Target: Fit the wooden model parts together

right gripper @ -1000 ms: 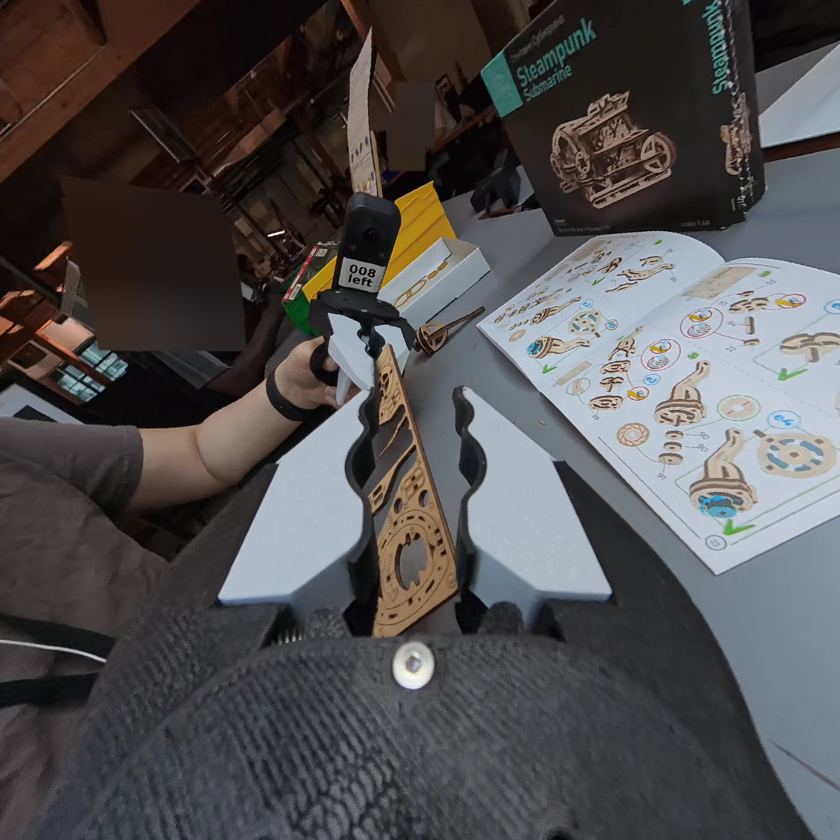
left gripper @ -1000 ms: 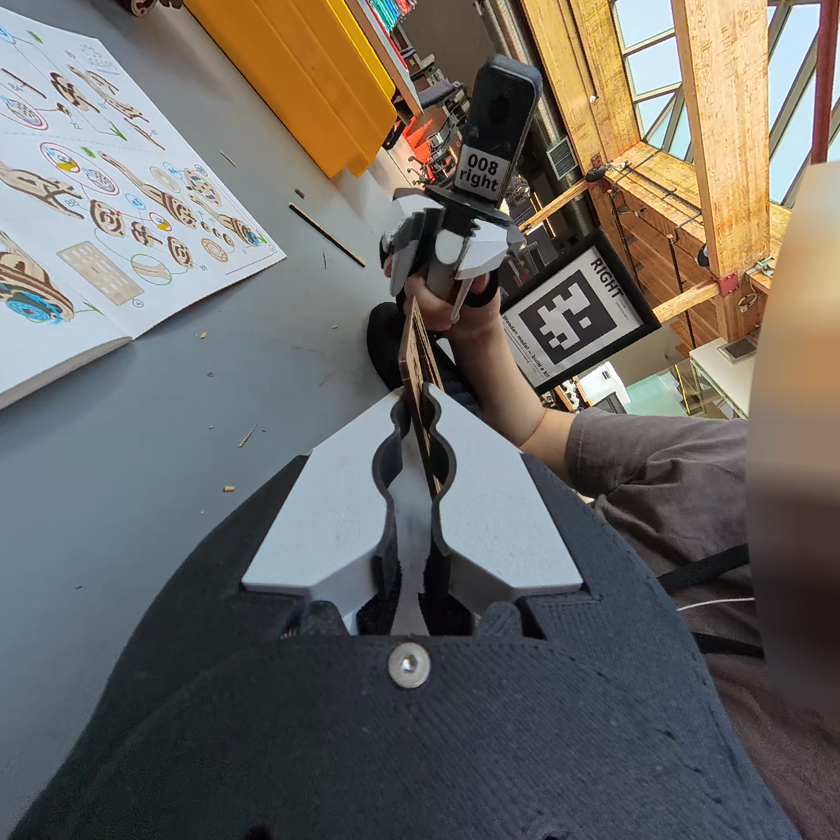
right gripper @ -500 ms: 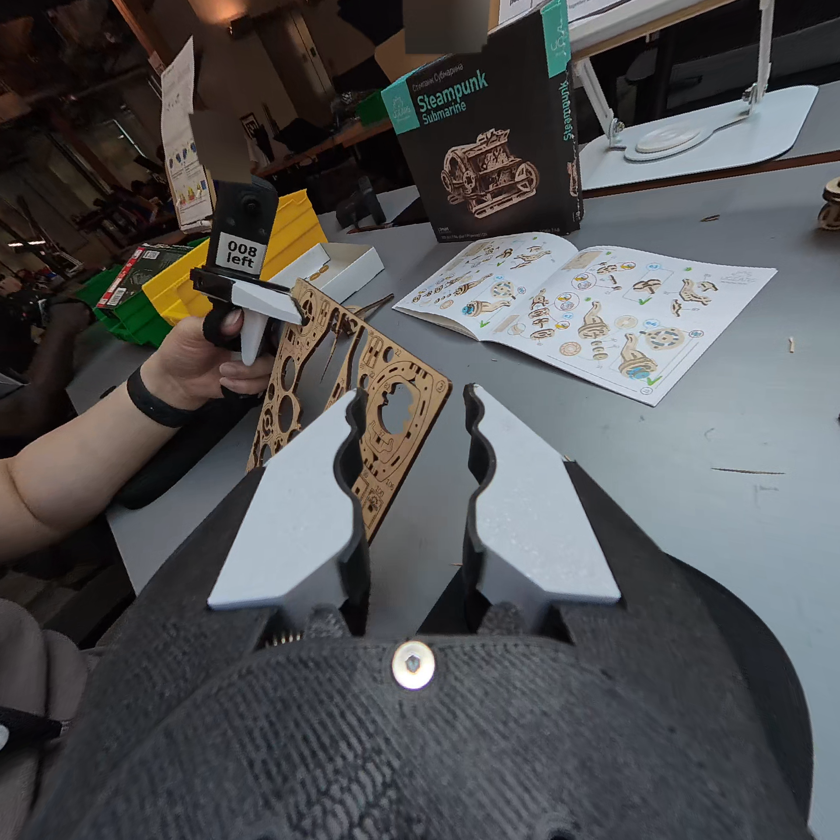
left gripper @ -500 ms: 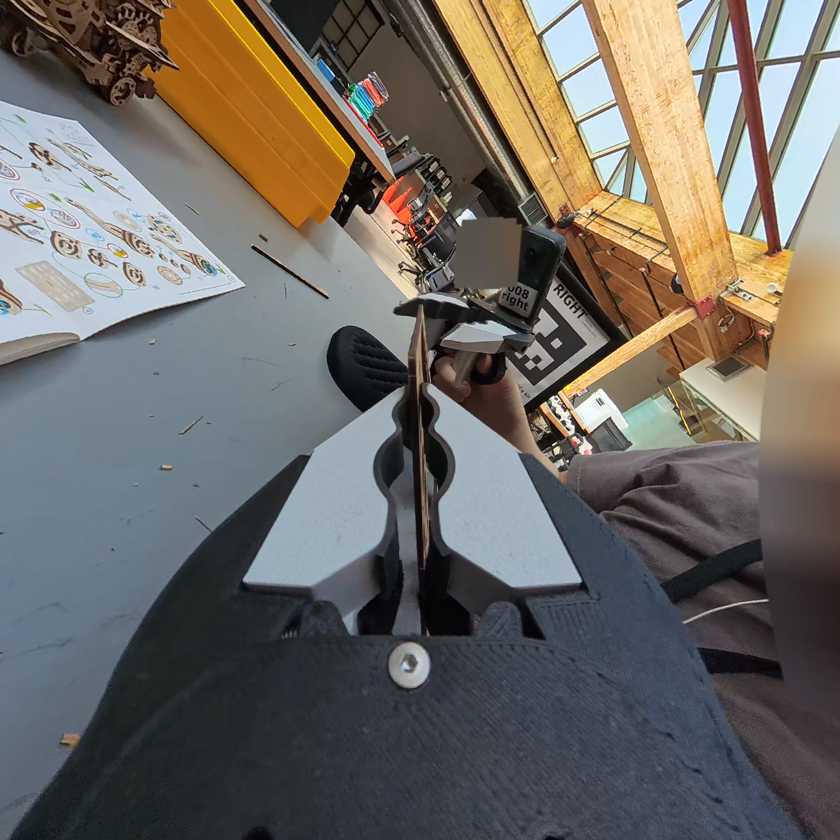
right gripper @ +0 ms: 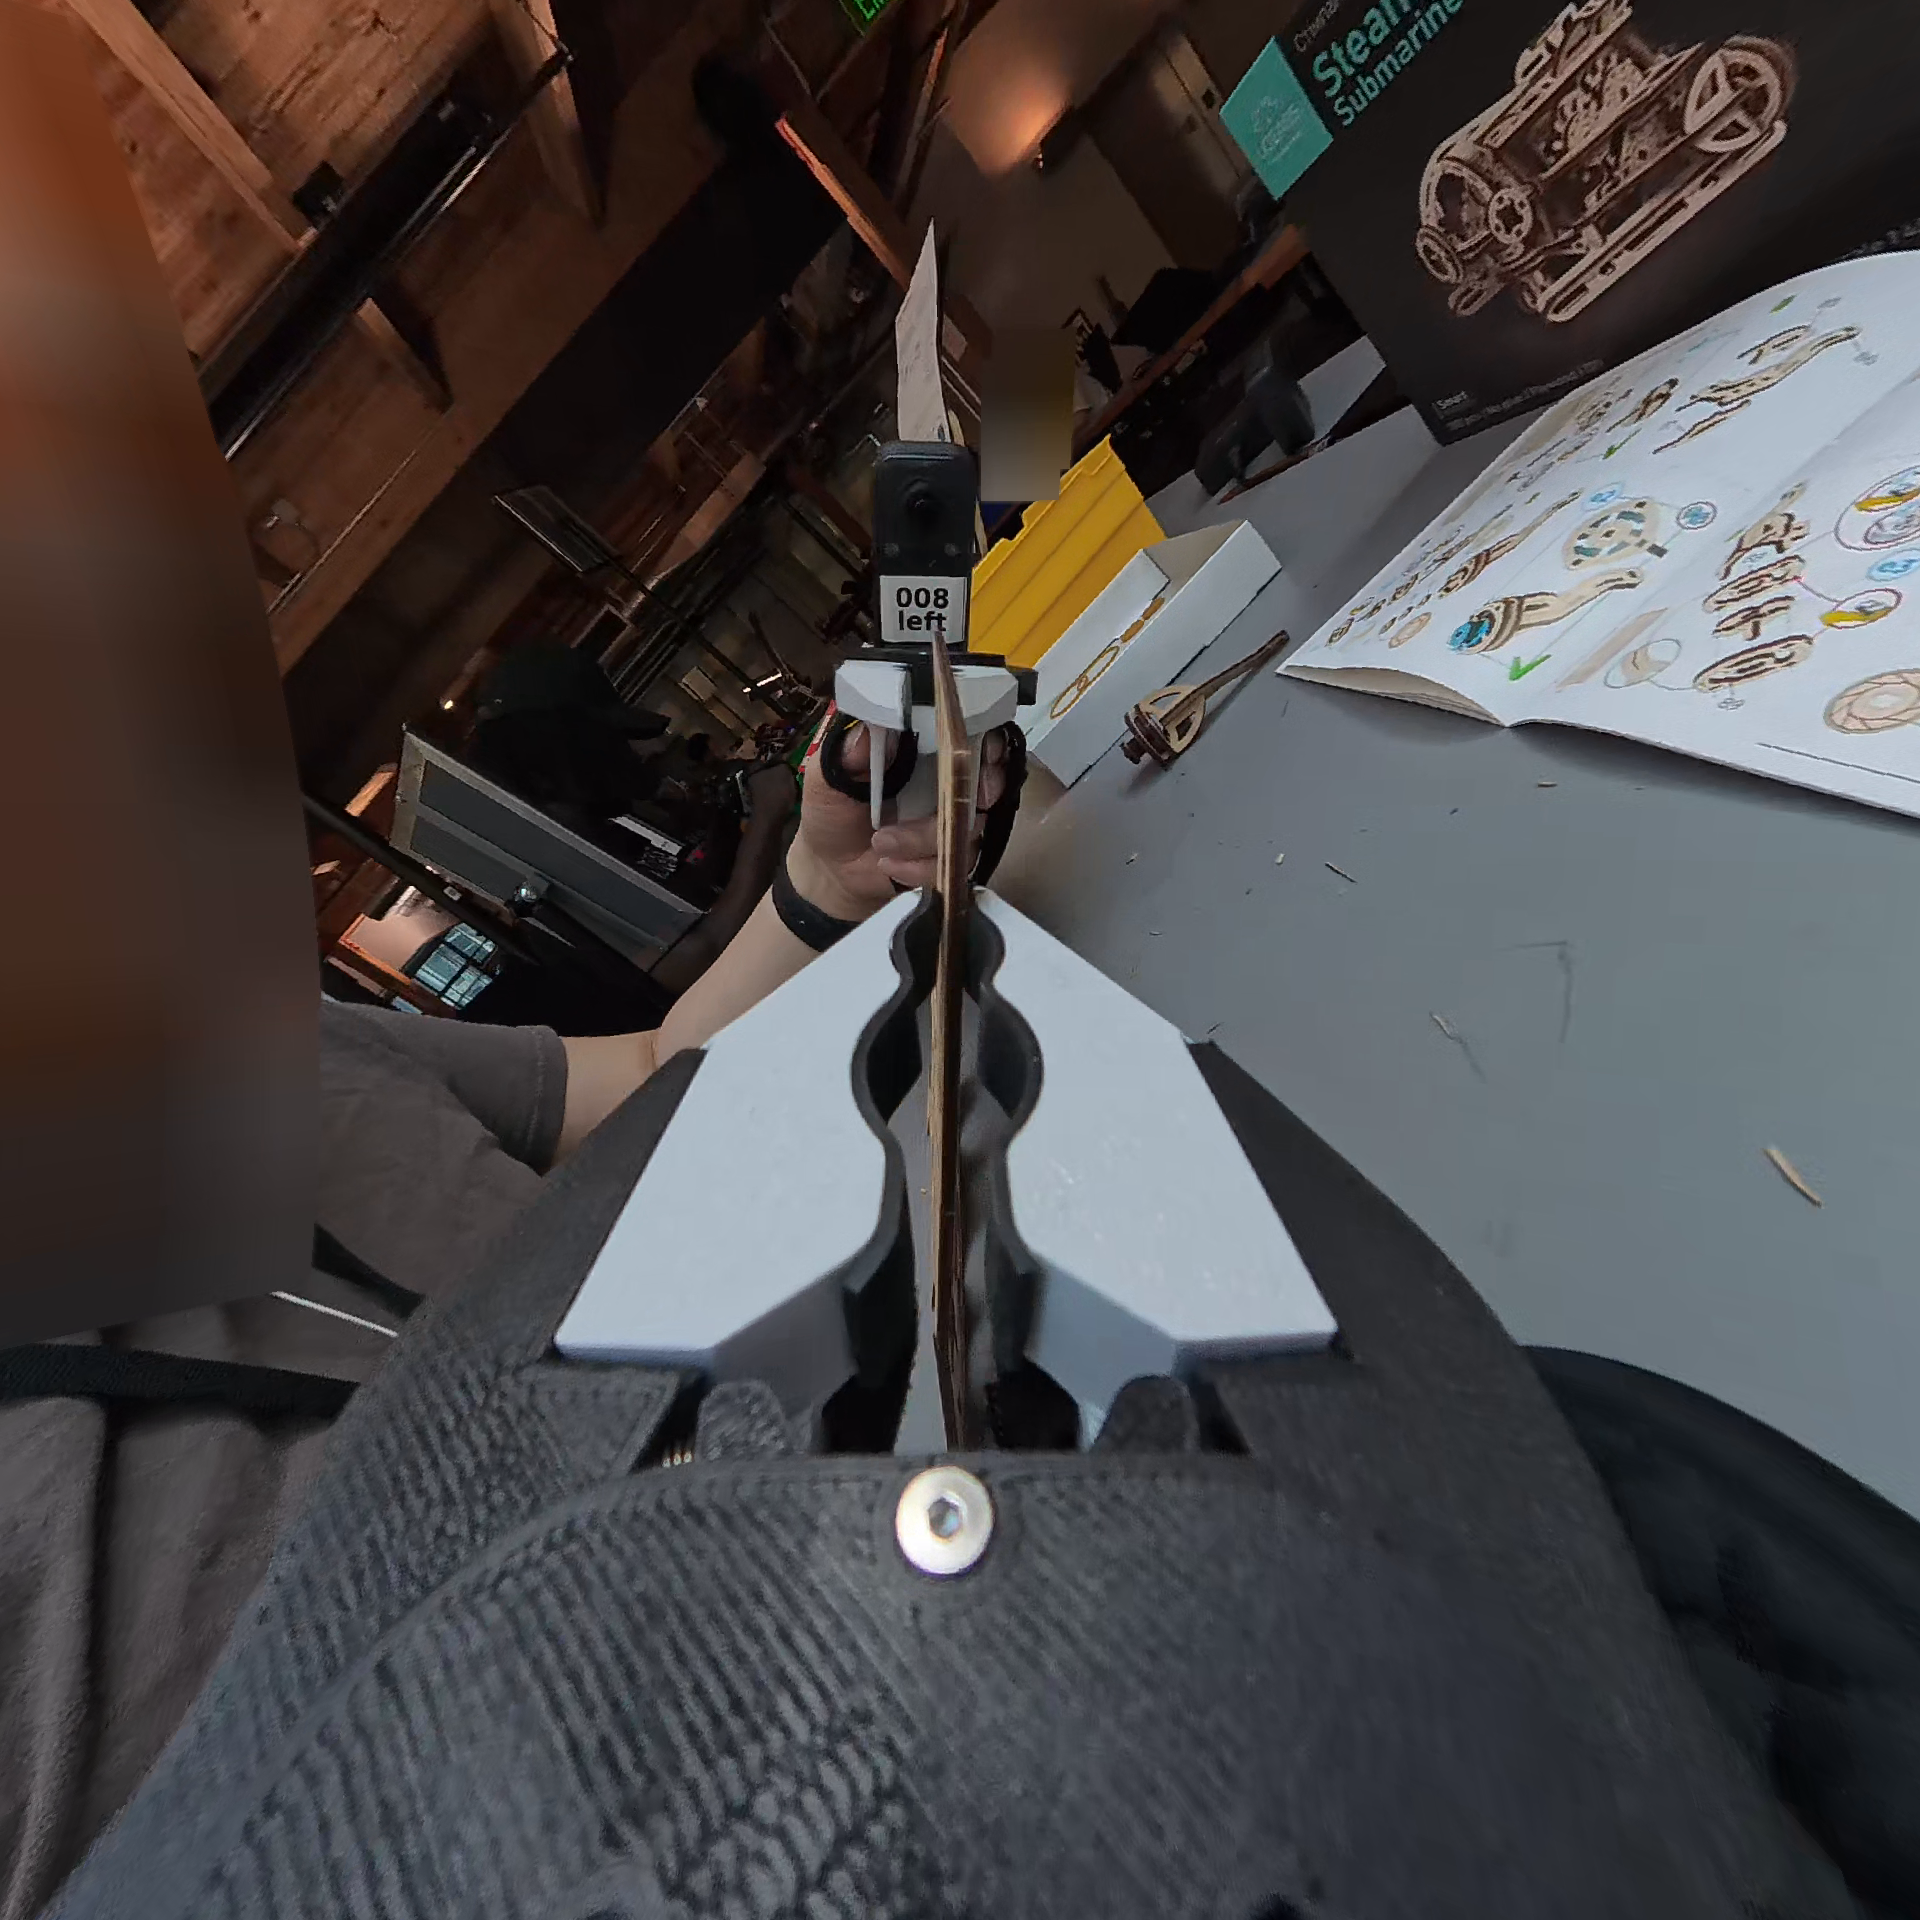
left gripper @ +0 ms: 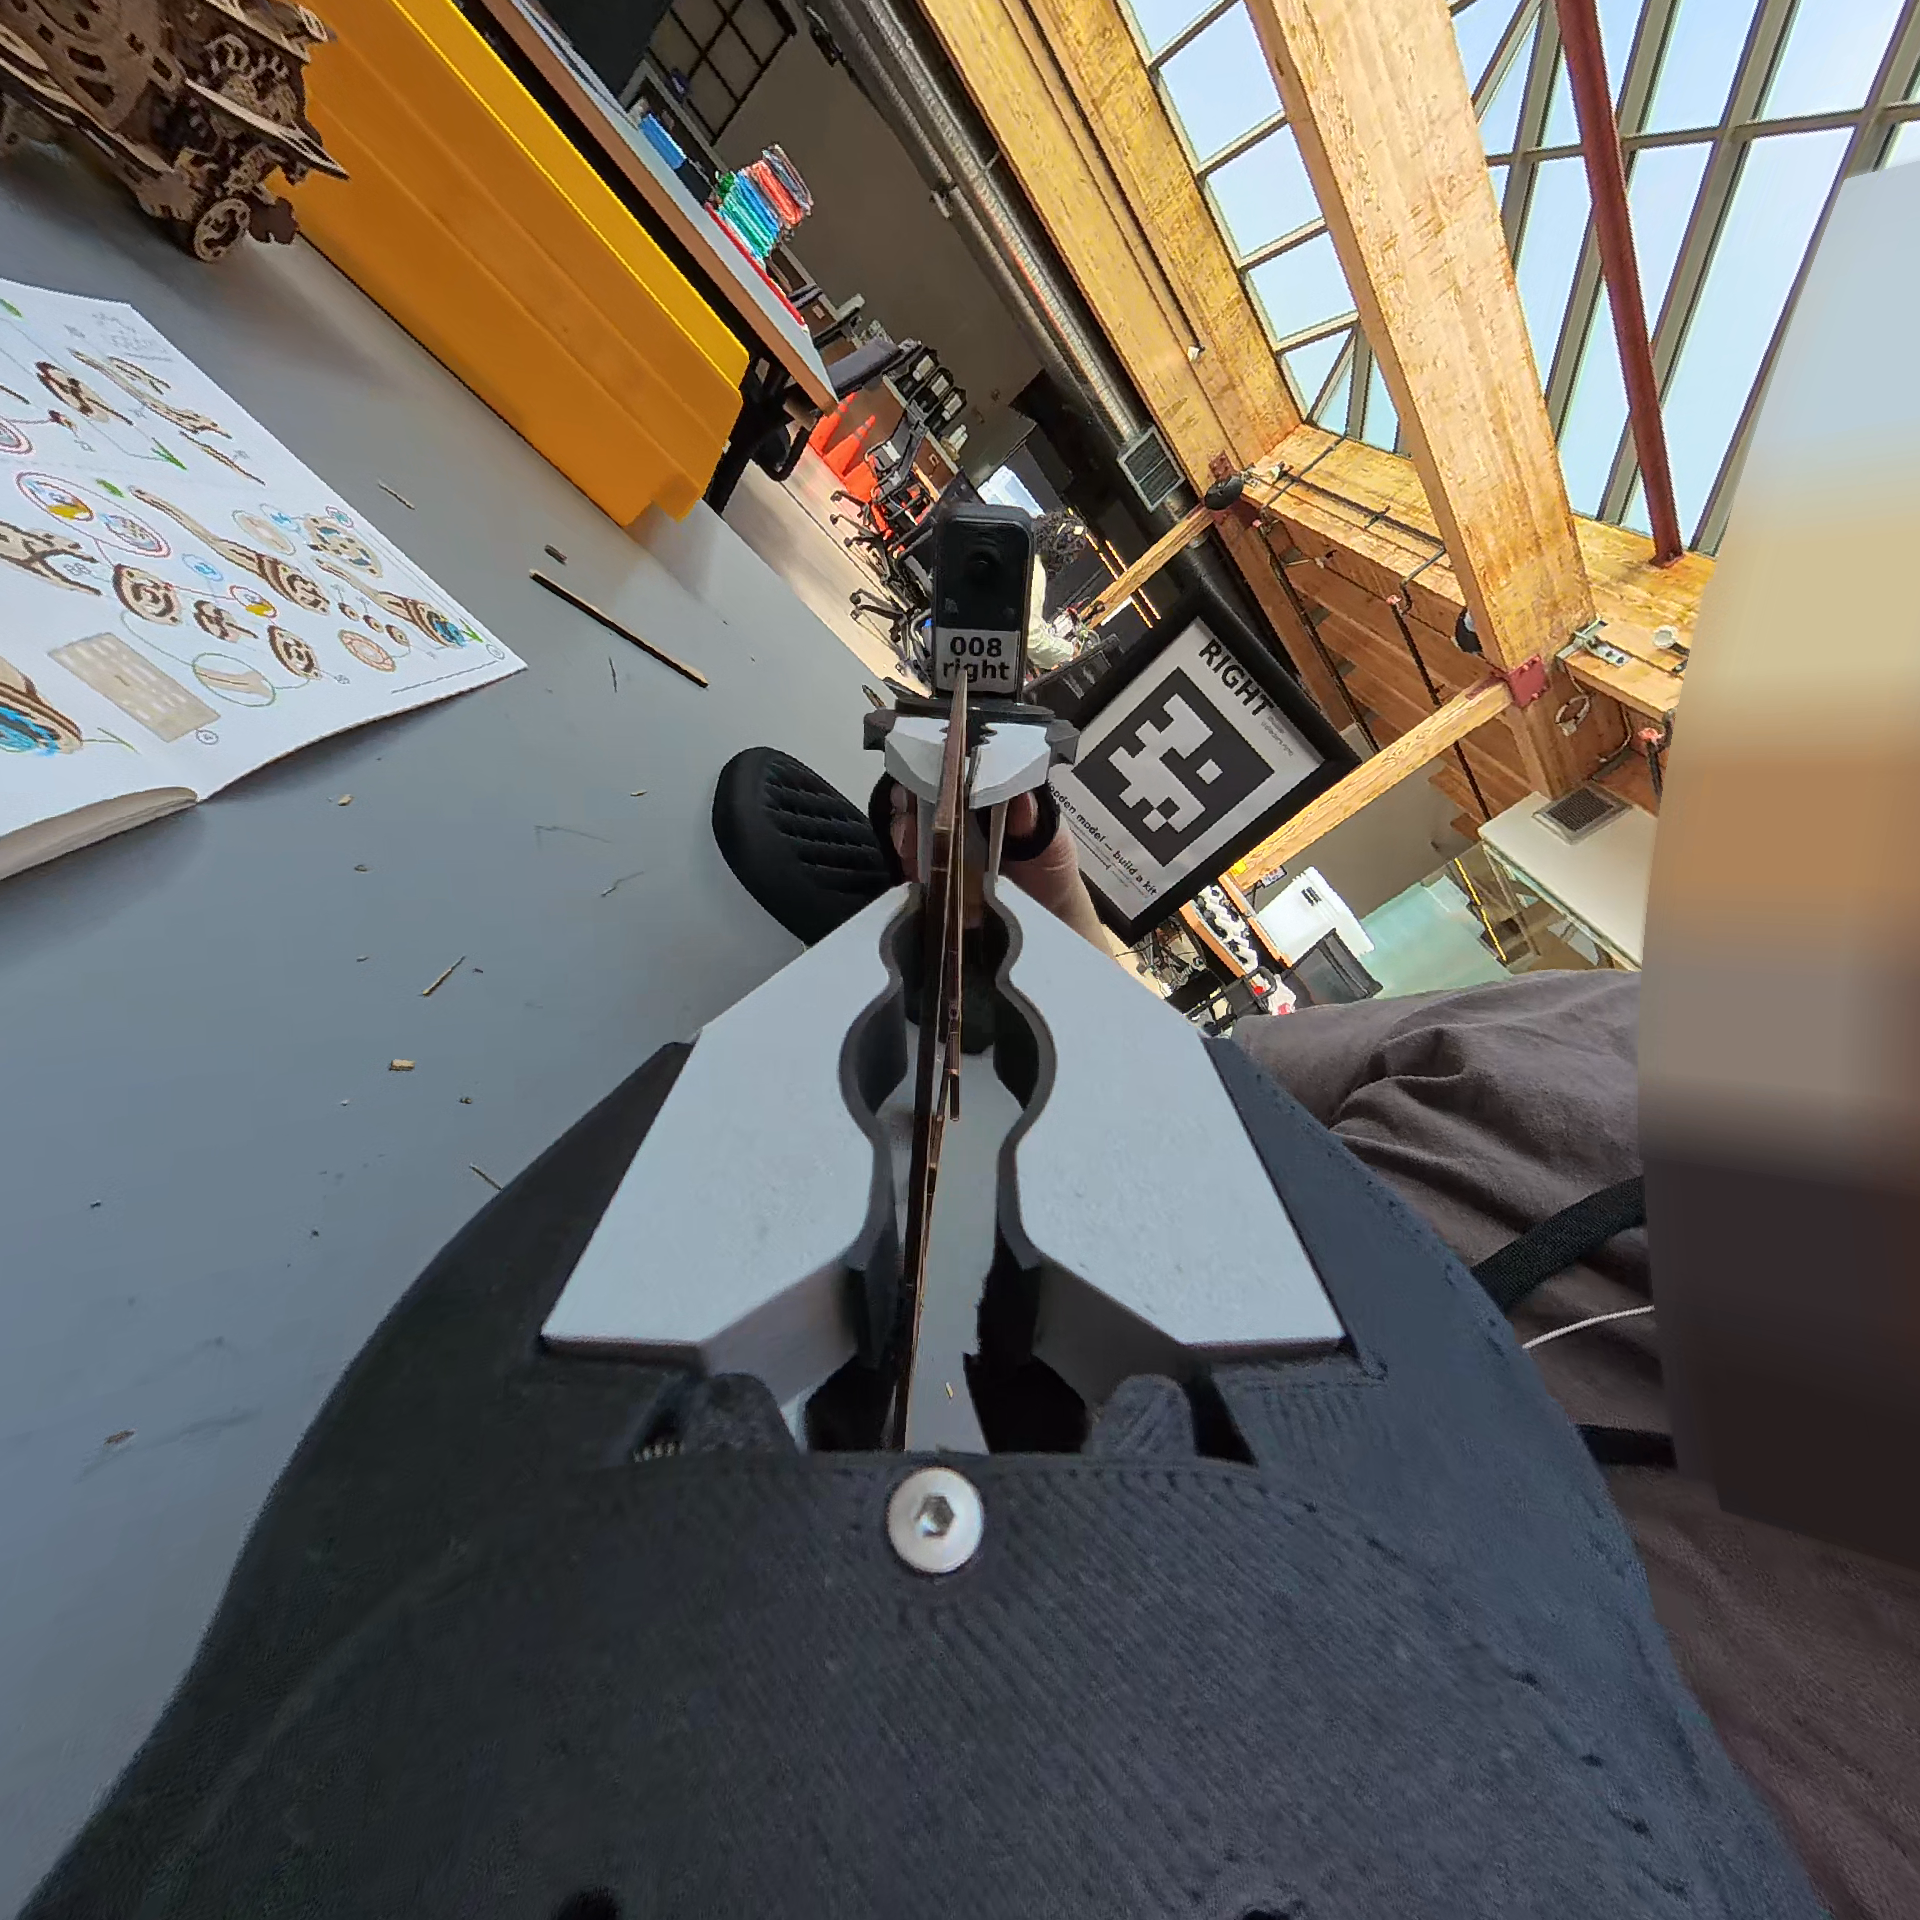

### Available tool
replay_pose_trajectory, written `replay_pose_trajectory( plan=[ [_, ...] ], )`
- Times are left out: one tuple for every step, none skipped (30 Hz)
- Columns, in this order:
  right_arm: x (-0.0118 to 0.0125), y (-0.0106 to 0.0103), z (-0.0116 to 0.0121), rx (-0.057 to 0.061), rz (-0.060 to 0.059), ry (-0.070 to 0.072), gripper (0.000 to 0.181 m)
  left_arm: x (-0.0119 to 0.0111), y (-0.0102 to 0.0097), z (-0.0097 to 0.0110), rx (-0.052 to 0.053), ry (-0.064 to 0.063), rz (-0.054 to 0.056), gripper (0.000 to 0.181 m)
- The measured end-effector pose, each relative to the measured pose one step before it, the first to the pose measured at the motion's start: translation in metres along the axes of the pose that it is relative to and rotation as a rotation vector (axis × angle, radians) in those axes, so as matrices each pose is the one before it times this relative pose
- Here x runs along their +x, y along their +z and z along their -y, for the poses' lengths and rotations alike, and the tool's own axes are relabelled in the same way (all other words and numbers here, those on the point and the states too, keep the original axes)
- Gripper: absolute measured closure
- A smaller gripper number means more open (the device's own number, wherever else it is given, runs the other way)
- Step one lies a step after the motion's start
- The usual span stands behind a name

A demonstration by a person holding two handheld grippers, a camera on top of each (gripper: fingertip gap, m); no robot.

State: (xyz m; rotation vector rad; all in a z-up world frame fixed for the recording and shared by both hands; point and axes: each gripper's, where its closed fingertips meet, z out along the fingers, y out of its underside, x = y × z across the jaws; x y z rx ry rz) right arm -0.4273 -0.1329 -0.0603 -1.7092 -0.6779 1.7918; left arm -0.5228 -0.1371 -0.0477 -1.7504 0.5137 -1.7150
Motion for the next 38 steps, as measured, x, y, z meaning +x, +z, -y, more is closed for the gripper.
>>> replay_pose_trajectory(
  plan=[
    [0.00363,0.00191,0.00103,-0.0131,0.0056,0.0083,0.179,-0.00064,-0.00205,0.00035,-0.0047,-0.0022,0.0009,0.169],
    [0.00167,0.00208,0.00091,-0.0131,0.0195,0.0155,0.179,-0.00136,-0.00190,0.00022,-0.0042,0.0028,0.0076,0.166],
    [0.00123,0.00202,0.00065,-0.0129,0.0225,0.0183,0.180,-0.00150,-0.00167,-0.00086,-0.0096,0.0092,0.0091,0.169],
    [0.00159,0.00168,0.00031,-0.0124,0.0152,0.0151,0.180,-0.00169,-0.00137,-0.00087,-0.0094,0.0094,0.0105,0.172],
    [0.00169,0.00126,-0.00004,-0.0119,0.0073,0.0092,0.180,-0.00099,-0.00088,-0.00081,-0.0080,0.0072,0.0063,0.173],
    [0.00053,0.00099,-0.00078,-0.0143,0.0072,0.0050,0.180,-0.00064,-0.00076,-0.00083,-0.0081,0.0041,0.0034,0.172],
    [-0.00013,0.00070,-0.00107,-0.0140,0.0070,0.0006,0.180,-0.00071,-0.00057,-0.00080,-0.0068,0.0046,0.0027,0.172],
    [-0.00011,0.00028,-0.00098,-0.0091,0.0050,-0.0001,0.180,-0.00093,-0.00032,-0.00111,-0.0088,0.0043,0.0047,0.172],
    [-0.00061,0.00027,-0.00093,-0.0063,0.0084,0.0034,0.180,-0.00150,-0.00014,-0.00117,-0.0091,0.0046,0.0089,0.171],
    [-0.00082,0.00018,-0.00080,-0.0045,0.0098,0.0055,0.180,-0.00240,-0.00012,-0.00130,-0.0091,0.0042,0.0135,0.169],
    [0.00008,0.00000,0.00000,0.0004,0.0042,0.0049,0.180,-0.00228,0.00021,-0.00080,-0.0055,0.0052,0.0133,0.165],
    [0.00078,-0.00009,0.00038,0.0022,-0.0012,0.0050,0.180,-0.00067,0.00036,-0.00031,-0.0025,0.0073,0.0043,0.164],
    [0.00105,0.00008,0.00023,0.0019,-0.0022,0.0057,0.180,0.00054,0.00038,0.00027,0.0011,0.0043,-0.0016,0.165],
    [0.00095,0.00010,0.00026,0.0017,-0.0025,0.0047,0.180,0.00093,0.00024,0.00104,0.0058,0.0024,-0.0045,0.167],
    [0.00075,-0.00012,0.00068,0.0051,-0.0020,0.0017,0.180,0.00141,0.00007,0.00112,0.0083,0.0037,-0.0079,0.174],
    [0.00004,-0.00049,0.00135,0.0090,0.0002,-0.0012,0.180,0.00179,0.00008,0.00060,0.0051,0.0020,-0.0110,0.180],
    [-0.00024,-0.00074,0.00160,0.0105,0.0008,-0.0042,0.180,0.00059,0.00045,-0.00041,-0.0026,-0.0040,-0.0036,0.180],
    [0.00055,-0.00102,0.00208,0.0135,-0.0050,-0.0059,0.180,0.00026,0.00078,-0.00205,-0.0133,-0.0021,-0.0016,0.180],
    [0.00016,-0.00093,0.00249,0.0155,-0.0041,-0.0085,0.180,0.00011,0.00092,-0.00279,-0.0176,0.0021,-0.0002,0.180],
    [-0.00010,-0.00084,0.00229,0.0142,-0.0049,-0.0129,0.180,0.00017,0.00106,-0.00249,-0.0147,0.0053,0.0008,0.180],
    [-0.00035,-0.00051,0.00154,0.0087,-0.0034,-0.0129,0.179,0.00054,0.00076,-0.00130,-0.0071,0.0018,-0.0025,0.180],
    [-0.00044,-0.00021,0.00039,0.0026,0.0000,-0.0075,0.179,0.00069,0.00044,0.00004,0.0008,-0.0003,-0.0039,0.180],
    [-0.00008,0.00000,-0.00006,0.0001,0.0010,0.0002,0.179,0.00025,-0.00002,0.00012,0.0013,0.0005,-0.0017,0.180],
    [0.00010,-0.00003,-0.00020,0.0000,0.0001,0.0015,0.179,0.00015,0.00000,-0.00025,-0.0013,0.0018,-0.0014,0.180],
    [-0.00016,0.00000,0.00004,0.0009,0.0000,-0.0027,0.179,0.00009,-0.00006,-0.00044,-0.0021,0.0024,-0.0017,0.180],
    [-0.00067,-0.00018,0.00001,0.0007,0.0021,-0.0040,0.179,0.00025,0.00006,-0.00066,-0.0036,0.0015,-0.0033,0.179],
    [-0.00039,-0.00031,0.00013,0.0024,0.0018,-0.0017,0.179,0.00025,0.00016,-0.00060,-0.0037,0.0000,-0.0029,0.178],
    [-0.00011,-0.00032,0.00023,0.0029,0.0013,0.0013,0.180,-0.00008,0.00018,0.00023,0.0022,-0.0005,-0.0007,0.176],
    [-0.00028,-0.00033,0.00030,0.0029,0.0027,0.0018,0.180,0.00030,0.00029,0.00058,0.0041,-0.0006,-0.0019,0.173],
    [-0.00023,-0.00038,0.00025,0.0020,0.0020,0.0015,0.180,0.00088,0.00029,0.00100,0.0061,0.0002,-0.0045,0.171],
    [-0.00019,-0.00016,0.00003,0.0011,0.0024,0.0018,0.180,0.00116,0.00029,0.00123,0.0076,0.0003,-0.0056,0.170],
    [-0.00012,-0.00005,-0.00018,0.0001,0.0022,0.0025,0.180,0.00057,0.00044,0.00105,0.0064,-0.0015,-0.0023,0.170],
    [0.00018,-0.00017,-0.00008,0.0001,0.0013,0.0027,0.180,0.00024,0.00047,0.00086,0.0066,-0.0011,-0.0017,0.169],
    [-0.00005,-0.00005,-0.00013,-0.0001,0.0014,0.0021,0.180,0.00033,0.00068,0.00011,0.0025,-0.0011,-0.0029,0.169],
    [-0.00015,0.00016,-0.00028,-0.0015,0.0022,0.0013,0.180,0.00001,0.00102,-0.00066,-0.0028,-0.0012,-0.0011,0.169],
    [-0.00014,0.00020,-0.00045,-0.0026,0.0015,0.0008,0.180,-0.00030,0.00117,-0.00055,-0.0020,0.0005,0.0014,0.169],
    [-0.00002,0.00032,-0.00056,-0.0038,0.0006,0.0002,0.180,0.00017,0.00109,-0.00062,-0.0026,0.0015,-0.0005,0.170],
    [-0.00025,0.00037,-0.00043,-0.0034,0.0020,-0.0003,0.180,0.00068,0.00088,-0.00050,-0.0023,0.0019,-0.0020,0.173]
  ],
)
